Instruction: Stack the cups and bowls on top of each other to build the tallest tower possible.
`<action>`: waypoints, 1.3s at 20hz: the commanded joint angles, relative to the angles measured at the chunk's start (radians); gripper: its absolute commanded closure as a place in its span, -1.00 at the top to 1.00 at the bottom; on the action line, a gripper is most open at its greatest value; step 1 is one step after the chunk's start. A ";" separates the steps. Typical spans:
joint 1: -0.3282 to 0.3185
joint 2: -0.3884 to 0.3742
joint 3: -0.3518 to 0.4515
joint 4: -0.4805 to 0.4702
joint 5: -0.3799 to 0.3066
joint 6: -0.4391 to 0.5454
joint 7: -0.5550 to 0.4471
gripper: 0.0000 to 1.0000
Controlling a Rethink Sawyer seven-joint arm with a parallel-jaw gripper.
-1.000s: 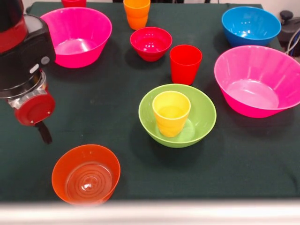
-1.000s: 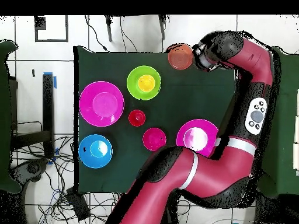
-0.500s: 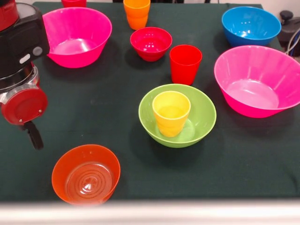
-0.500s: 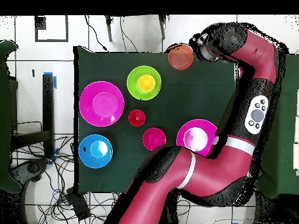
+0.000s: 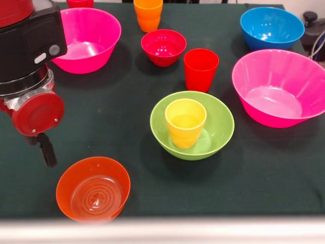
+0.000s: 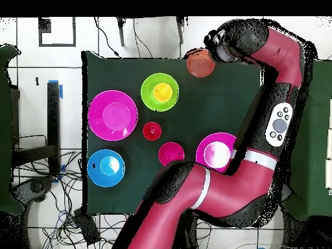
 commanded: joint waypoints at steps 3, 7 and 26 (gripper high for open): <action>0.035 0.069 0.107 0.029 -0.057 0.073 -0.105 1.00; 0.036 0.080 0.110 0.031 -0.061 0.058 -0.106 1.00; 0.035 0.111 0.127 0.038 -0.070 -0.038 -0.148 1.00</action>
